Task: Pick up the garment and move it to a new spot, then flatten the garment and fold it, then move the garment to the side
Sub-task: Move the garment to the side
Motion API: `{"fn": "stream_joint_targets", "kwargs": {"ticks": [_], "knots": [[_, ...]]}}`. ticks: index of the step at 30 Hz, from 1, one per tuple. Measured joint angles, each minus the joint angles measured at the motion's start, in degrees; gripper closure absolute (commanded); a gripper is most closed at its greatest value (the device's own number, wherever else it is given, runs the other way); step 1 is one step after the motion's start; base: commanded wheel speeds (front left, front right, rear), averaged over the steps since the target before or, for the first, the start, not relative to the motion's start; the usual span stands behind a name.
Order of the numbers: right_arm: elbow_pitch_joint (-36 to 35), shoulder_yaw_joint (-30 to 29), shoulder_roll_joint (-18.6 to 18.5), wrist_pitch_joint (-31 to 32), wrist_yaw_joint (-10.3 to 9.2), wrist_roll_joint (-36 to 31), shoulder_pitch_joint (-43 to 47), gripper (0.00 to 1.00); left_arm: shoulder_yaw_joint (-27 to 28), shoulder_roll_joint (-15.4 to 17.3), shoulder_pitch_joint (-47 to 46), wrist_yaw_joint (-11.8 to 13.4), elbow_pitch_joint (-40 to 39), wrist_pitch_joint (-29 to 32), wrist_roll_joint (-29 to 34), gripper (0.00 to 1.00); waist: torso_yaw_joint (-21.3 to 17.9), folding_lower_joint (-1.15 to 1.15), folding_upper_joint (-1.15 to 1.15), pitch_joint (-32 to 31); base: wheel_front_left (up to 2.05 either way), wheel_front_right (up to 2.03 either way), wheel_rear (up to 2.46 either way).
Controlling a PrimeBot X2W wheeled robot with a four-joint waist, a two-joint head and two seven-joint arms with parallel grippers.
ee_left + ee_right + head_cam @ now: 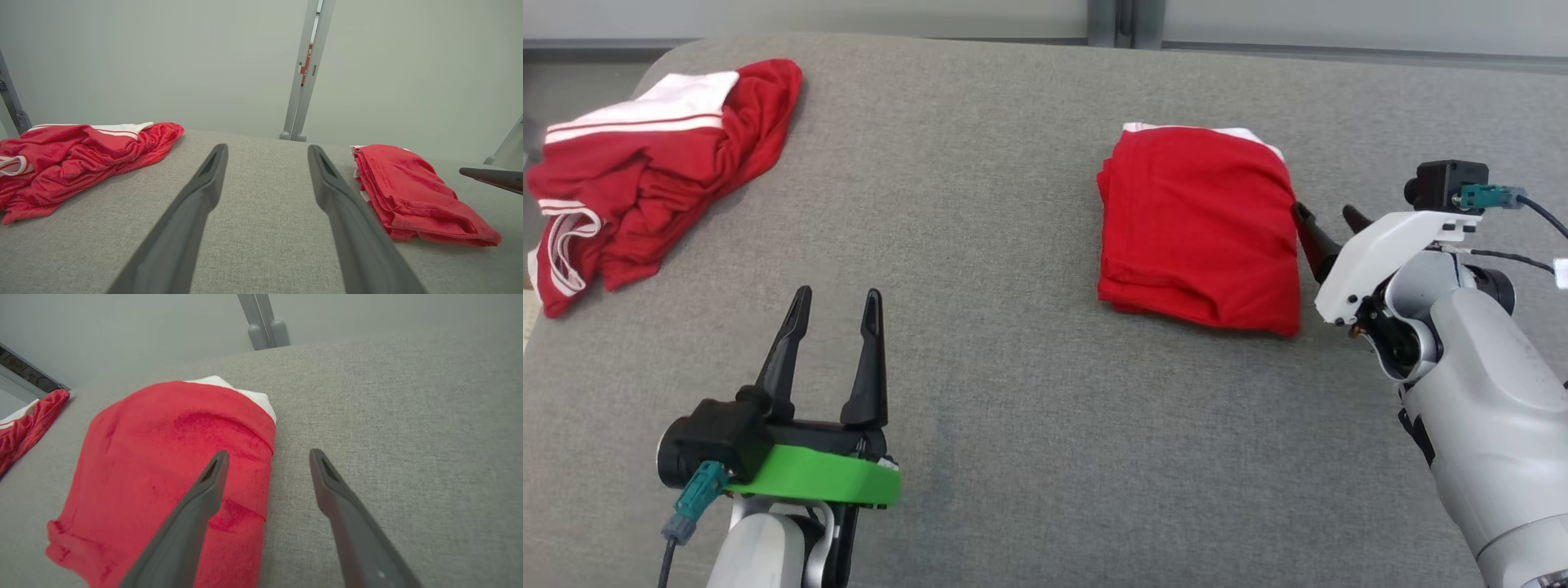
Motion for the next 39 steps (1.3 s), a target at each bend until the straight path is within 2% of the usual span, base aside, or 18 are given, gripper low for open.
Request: {"fn": "stream_joint_targets", "kwargs": {"ticks": [5,8,9,11,20,32,39], "knots": [[7.66,-0.78,0.77,7.36,0.0,1.0,-3.37,0.0,0.01,-0.02,-0.6,-0.01,0.45,0.0,-1.31,0.0,3.27,0.0,0.0,2.49,0.0,0.0,0.0],[9.17,-0.6,0.71,8.13,0.0,1.6,-4.76,0.0,0.27,0.0,-0.68,0.0,0.7,0.0,-1.44,0.0,4.61,0.0,0.0,3.56,0.0,0.0,0.0],[9.36,-0.35,0.76,7.95,0.0,1.81,-4.97,0.54,0.37,0.0,-0.7,-0.01,0.76,0.0,-1.44,0.0,4.87,0.0,0.0,3.78,0.0,0.0,0.0],[9.34,0.51,1.0,6.77,-0.02,2.26,-5.19,1.0,0.37,0.0,-0.71,0.0,0.81,0.0,-1.43,0.0,5.07,0.0,0.0,4.04,0.0,0.0,0.0],[7.94,5.44,1.53,0.89,0.01,5.45,-3.72,1.0,-1.19,-0.01,-0.44,-0.01,-0.38,0.0,-1.56,0.0,1.61,0.0,0.0,2.9,0.0,0.0,0.0],[4.41,11.09,-1.62,-3.05,0.02,9.24,-2.09,1.0,-7.92,1.83,-0.68,-0.01,-1.37,0.0,-0.4,0.0,-10.87,0.0,0.0,0.22,0.0,0.0,0.0],[3.13,12.33,-4.57,-4.5,0.02,10.47,-4.85,1.0,-12.77,3.82,-3.97,-0.01,-1.83,0.0,0.13,0.0,-17.81,0.0,0.0,1.38,0.0,0.0,0.0]]}}
